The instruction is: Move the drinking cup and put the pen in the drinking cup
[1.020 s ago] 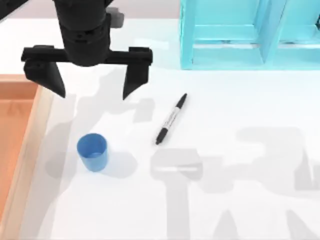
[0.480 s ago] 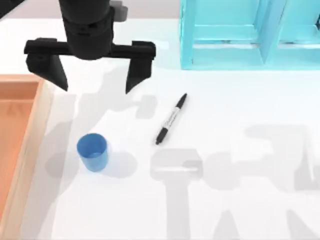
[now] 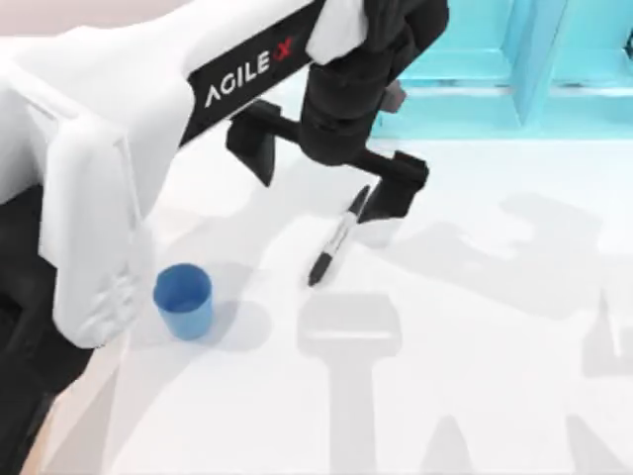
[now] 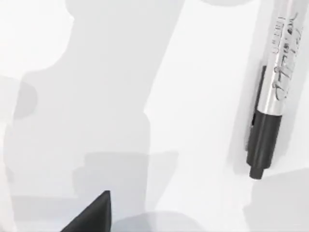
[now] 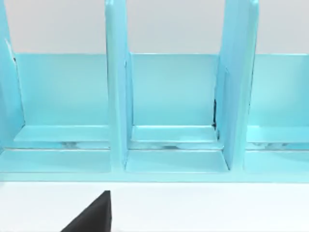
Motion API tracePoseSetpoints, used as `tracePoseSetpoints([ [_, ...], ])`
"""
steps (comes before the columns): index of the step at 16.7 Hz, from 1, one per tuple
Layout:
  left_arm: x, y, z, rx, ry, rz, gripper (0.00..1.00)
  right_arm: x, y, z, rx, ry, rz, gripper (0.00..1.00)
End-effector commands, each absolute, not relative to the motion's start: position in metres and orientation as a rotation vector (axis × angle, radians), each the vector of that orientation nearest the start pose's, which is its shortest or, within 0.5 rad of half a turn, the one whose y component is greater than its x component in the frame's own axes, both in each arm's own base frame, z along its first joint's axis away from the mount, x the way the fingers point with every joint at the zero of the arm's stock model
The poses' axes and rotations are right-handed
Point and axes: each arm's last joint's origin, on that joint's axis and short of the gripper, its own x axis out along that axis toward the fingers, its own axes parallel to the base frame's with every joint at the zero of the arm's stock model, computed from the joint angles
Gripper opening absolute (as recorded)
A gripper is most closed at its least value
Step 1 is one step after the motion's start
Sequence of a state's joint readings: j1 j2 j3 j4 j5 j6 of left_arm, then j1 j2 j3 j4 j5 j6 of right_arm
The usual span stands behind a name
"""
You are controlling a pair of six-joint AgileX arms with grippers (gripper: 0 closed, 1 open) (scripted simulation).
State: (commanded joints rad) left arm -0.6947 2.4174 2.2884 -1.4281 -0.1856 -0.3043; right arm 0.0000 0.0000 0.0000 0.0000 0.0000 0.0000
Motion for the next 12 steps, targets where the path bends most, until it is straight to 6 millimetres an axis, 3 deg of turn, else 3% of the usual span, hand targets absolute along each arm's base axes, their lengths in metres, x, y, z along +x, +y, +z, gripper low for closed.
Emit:
tracePoseSetpoints([
  [4,0.374,-0.325,0.18,0.506,1.397,-0.23,1.0,0.106,-0.001,0.16,0.0,0.0,0.0,1.0],
  [9,0.375,-0.323,0.178,0.504,1.403,-0.226,1.0,0.106,-0.001,0.16,0.0,0.0,0.0,1.0],
  [12,0.379,-0.323,0.162,0.507,1.397,-0.23,1.0,0.106,-0.001,0.16,0.0,0.0,0.0,1.0],
])
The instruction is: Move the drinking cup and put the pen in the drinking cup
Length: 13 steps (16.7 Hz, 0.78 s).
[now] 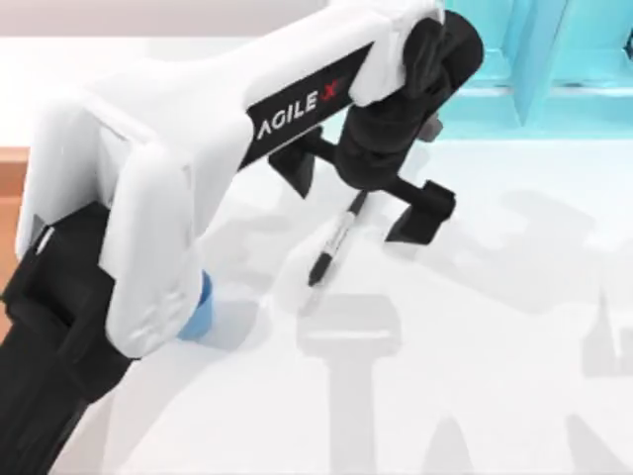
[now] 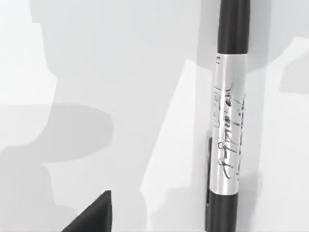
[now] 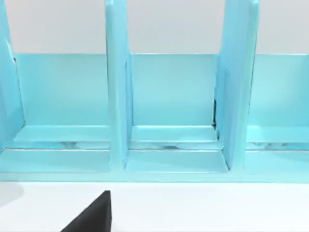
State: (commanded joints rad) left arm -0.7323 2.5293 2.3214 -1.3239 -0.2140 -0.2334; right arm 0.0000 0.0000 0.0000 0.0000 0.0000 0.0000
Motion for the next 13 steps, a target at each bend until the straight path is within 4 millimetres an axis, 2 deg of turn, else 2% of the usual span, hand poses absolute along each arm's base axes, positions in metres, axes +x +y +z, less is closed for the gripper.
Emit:
tracePoseSetpoints([
  [7,0.391,-0.313,0.09,0.506,1.395,-0.231,1.0,0.106,-0.001,0.16,0.0,0.0,0.0,1.0],
  [9,0.391,-0.311,0.082,0.507,1.396,-0.23,1.0,0.106,-0.001,0.16,0.0,0.0,0.0,1.0],
  [12,0.391,-0.311,0.082,0.507,1.396,-0.23,1.0,0.106,-0.001,0.16,0.0,0.0,0.0,1.0],
  [13,0.391,-0.311,0.082,0.507,1.396,-0.23,0.92,0.106,-0.001,0.16,0.0,0.0,0.0,1.0],
])
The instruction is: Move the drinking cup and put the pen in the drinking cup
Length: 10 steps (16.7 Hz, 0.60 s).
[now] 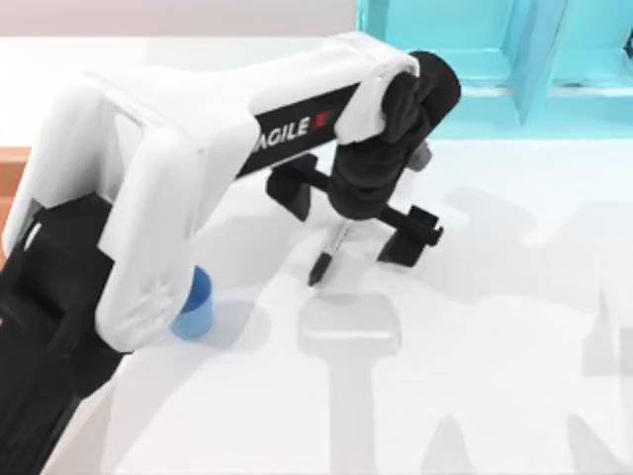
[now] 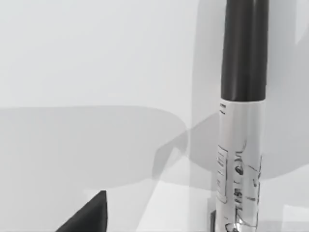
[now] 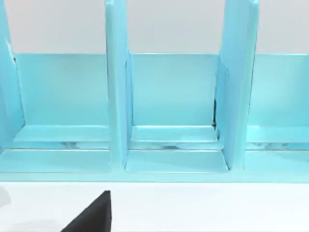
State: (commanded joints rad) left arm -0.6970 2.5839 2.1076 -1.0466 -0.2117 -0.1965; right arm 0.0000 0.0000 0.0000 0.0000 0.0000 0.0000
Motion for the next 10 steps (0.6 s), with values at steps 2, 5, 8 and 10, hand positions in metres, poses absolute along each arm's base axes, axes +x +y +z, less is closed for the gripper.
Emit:
tracePoseSetpoints([
  [2,0.3914,-0.3109,0.0824,0.507,1.396,-0.23,0.77,0.1057,-0.0012,0.16,0.0,0.0,0.0,1.0],
  [5,0.3914,-0.3109,0.0824,0.507,1.396,-0.23,0.55,0.1057,-0.0012,0.16,0.0,0.0,0.0,1.0],
  [8,0.3914,-0.3109,0.0824,0.507,1.396,-0.23,0.32,0.1057,-0.0012,0.16,0.0,0.0,0.0,1.0],
  [10,0.3914,-0.3109,0.0824,0.507,1.396,-0.23,0.17,0.1057,-0.0012,0.16,0.0,0.0,0.0,1.0],
])
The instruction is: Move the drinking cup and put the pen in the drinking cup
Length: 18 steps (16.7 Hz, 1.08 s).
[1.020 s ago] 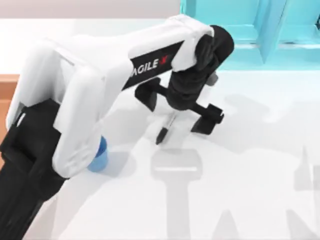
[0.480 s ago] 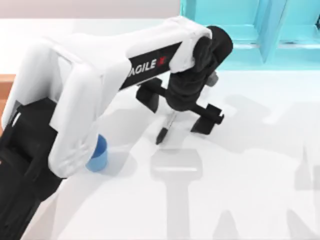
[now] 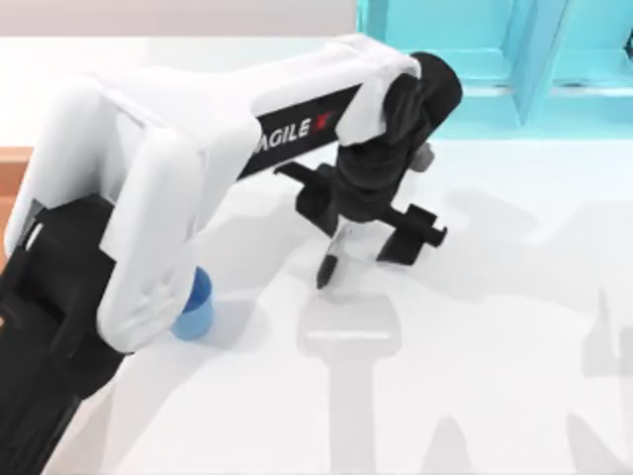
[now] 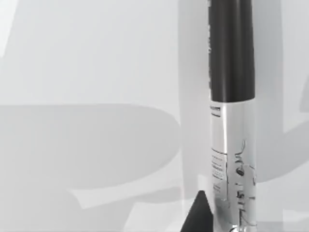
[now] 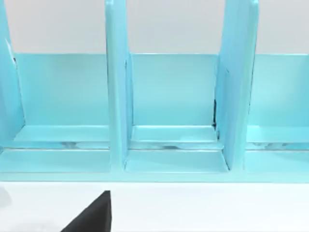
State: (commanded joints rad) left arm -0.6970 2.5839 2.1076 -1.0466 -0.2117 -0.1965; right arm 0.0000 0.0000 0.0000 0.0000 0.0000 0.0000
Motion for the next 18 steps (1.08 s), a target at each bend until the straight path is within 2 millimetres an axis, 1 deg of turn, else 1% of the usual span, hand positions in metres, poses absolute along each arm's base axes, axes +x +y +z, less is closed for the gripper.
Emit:
tracePoseSetpoints([
  [2,0.391,-0.311,0.082,0.507,1.396,-0.23,0.02,0.106,-0.001,0.16,0.0,0.0,0.0,1.0],
  [3,0.391,-0.311,0.082,0.507,1.396,-0.23,0.0,0.106,-0.001,0.16,0.0,0.0,0.0,1.0],
  [10,0.391,-0.311,0.082,0.507,1.396,-0.23,0.0,0.106,-0.001,0.16,0.0,0.0,0.0,1.0],
  [11,0.381,-0.321,0.115,0.434,1.384,-0.294,0.0,0.106,-0.001,0.16,0.0,0.0,0.0,1.0],
  [12,0.38,-0.321,0.116,0.434,1.383,-0.295,0.0,0.106,-0.001,0.16,0.0,0.0,0.0,1.0],
  [14,0.372,-0.324,0.126,0.435,1.377,-0.298,0.0,0.106,-0.001,0.16,0.0,0.0,0.0,1.0],
  [16,0.358,-0.326,0.143,0.436,1.377,-0.299,0.0,0.106,-0.001,0.16,0.0,0.0,0.0,1.0],
  [18,0.339,-0.326,0.162,0.438,1.381,-0.297,0.0,0.106,-0.001,0.16,0.0,0.0,0.0,1.0],
])
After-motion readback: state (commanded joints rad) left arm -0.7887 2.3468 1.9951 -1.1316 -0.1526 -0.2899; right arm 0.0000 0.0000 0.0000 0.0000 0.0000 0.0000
